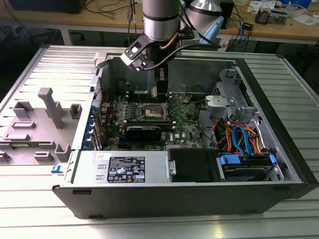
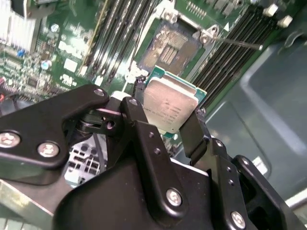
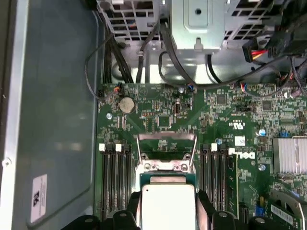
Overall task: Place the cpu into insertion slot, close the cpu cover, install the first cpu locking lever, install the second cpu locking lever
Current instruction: 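Place the cpu into insertion slot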
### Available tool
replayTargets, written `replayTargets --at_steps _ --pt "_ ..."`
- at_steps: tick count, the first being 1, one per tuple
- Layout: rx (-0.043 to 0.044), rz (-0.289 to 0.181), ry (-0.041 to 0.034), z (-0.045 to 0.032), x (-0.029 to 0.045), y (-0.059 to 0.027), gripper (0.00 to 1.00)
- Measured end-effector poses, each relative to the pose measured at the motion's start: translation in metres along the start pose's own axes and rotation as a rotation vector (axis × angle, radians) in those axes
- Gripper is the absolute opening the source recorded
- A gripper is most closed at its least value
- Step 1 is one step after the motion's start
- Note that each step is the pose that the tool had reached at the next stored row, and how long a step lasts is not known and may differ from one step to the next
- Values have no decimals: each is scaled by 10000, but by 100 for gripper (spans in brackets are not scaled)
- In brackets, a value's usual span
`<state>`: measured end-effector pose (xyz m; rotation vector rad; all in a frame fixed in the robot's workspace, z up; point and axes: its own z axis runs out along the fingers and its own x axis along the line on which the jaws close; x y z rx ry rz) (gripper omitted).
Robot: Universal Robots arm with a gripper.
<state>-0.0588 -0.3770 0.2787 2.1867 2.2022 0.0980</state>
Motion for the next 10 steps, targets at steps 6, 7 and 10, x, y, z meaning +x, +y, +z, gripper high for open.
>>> replayTargets --at_steps 6,7,10 --pt "0 -1 1 127 -1 -72 54" --pt "0 0 1 158 -1 -75 54" --pt "0 0 0 181 -1 -77 54"
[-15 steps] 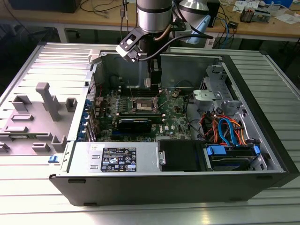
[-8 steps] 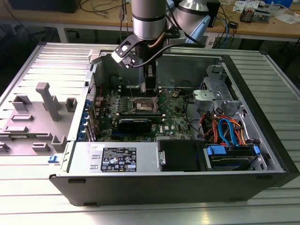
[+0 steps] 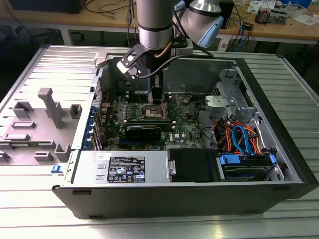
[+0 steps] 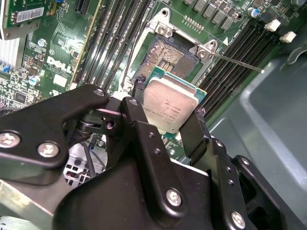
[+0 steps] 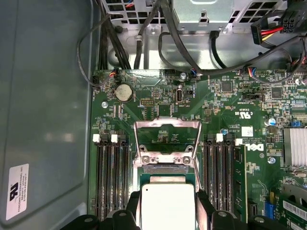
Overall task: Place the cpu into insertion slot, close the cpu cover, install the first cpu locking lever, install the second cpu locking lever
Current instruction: 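Place the cpu into insertion slot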
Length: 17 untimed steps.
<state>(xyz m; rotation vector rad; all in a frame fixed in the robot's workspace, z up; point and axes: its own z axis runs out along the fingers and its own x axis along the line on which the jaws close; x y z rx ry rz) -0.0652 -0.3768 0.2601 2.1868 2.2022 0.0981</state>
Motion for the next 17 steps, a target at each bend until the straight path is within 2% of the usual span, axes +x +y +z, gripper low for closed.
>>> replayTargets --at_steps 12,17 --pt "0 0 0 5 0 0 54" --pt "0 -1 0 95 1 -7 54"
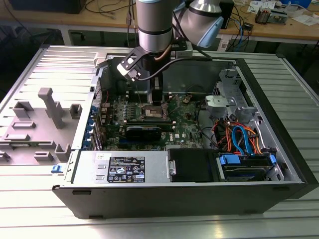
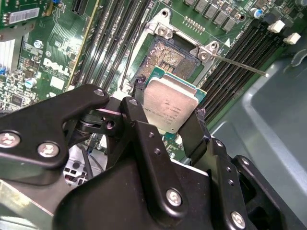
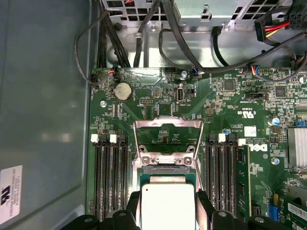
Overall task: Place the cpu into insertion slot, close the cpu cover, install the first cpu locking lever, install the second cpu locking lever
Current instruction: 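Place the cpu into insertion slot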
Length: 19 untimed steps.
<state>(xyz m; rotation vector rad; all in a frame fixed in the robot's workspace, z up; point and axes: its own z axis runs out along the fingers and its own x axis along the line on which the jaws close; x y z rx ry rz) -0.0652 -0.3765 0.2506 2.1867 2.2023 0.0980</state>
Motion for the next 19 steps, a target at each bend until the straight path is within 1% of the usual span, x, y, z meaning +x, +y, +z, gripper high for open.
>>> replayTargets --at_steps 3,6,8,16,19 --pt "0 1 0 42 -1 -3 54" --pt "1 1 -1 43 -1 -4 54" --pt "0 1 0 56 -1 -21 54" --pt "0 1 0 58 -1 -24 54" --pt "-1 1 2 70 3 -25 54"
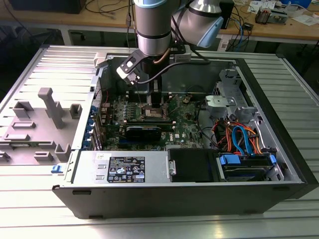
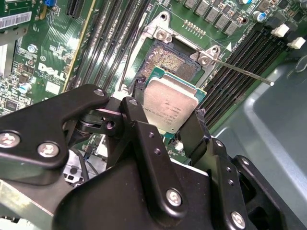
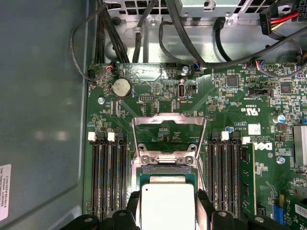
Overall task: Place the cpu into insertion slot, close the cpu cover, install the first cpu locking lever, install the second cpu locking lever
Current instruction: 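Place the cpu into insertion slot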
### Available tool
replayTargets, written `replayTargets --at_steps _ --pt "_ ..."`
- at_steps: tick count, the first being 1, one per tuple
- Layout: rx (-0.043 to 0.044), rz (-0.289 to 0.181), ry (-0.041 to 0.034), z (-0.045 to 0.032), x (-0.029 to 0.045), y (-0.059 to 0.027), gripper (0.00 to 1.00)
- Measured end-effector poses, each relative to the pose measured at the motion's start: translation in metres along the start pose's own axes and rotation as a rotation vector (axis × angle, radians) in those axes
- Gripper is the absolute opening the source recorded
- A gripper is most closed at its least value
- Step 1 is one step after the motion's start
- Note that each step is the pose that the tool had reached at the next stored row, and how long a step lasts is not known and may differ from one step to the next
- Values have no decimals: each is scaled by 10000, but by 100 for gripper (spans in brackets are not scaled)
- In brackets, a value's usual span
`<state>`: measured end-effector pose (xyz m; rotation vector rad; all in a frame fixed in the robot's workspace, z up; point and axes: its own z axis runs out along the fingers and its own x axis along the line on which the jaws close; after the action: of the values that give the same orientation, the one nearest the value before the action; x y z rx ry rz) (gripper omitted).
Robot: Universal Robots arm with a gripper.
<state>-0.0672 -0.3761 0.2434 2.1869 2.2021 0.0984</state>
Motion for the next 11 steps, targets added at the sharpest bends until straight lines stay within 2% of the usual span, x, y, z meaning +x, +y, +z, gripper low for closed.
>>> replayTargets --at_steps 11 --pt "3 -5 -1 175 -3 -22 54"
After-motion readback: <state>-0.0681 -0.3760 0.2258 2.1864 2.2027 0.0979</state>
